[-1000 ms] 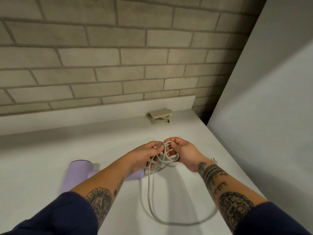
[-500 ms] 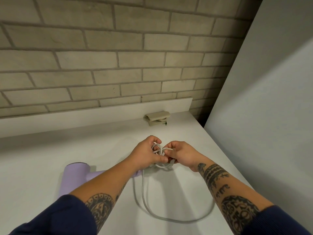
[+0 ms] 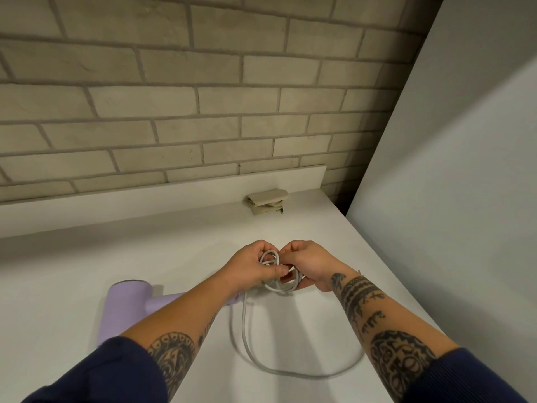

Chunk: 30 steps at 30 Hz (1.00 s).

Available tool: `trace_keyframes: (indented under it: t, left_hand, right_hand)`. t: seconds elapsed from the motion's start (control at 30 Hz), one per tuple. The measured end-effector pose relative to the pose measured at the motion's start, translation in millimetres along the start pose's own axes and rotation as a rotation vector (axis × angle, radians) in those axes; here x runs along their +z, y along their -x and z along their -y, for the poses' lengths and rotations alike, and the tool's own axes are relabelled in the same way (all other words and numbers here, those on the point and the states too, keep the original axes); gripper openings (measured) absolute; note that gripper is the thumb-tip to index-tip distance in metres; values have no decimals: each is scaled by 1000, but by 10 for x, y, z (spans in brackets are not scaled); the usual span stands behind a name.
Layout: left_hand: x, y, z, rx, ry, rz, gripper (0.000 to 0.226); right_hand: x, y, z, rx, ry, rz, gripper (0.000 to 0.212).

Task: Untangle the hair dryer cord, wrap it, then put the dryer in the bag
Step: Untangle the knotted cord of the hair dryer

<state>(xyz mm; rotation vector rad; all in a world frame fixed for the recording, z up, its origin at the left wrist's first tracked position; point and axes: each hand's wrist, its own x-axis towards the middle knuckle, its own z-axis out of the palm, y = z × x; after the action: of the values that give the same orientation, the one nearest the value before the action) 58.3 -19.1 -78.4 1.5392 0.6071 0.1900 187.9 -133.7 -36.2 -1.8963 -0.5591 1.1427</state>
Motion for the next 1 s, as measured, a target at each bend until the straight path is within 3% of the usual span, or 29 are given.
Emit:
trace_keyframes:
  t: [0.13, 0.27, 0.5, 0.73, 1.0]
  left_hand:
    - [61, -57, -19, -66, -52, 19, 44]
    - [58, -111, -9, -82, -55, 44, 33]
    - [65, -171, -88, -40, -262, 90, 73]
    - [77, -70, -4, -51, -60, 36, 43]
    - [35, -17, -15, -92, 23, 103, 60]
  right_hand:
    - [67, -3, 143, 74, 106, -21, 24]
    - [26, -35, 127, 173, 26, -38, 20]
    - [-172, -41, 52, 310, 117, 87, 15]
    - [-235, -98, -66, 223, -21, 101, 13]
    - [-136, -123, -89, 178, 59, 93, 20]
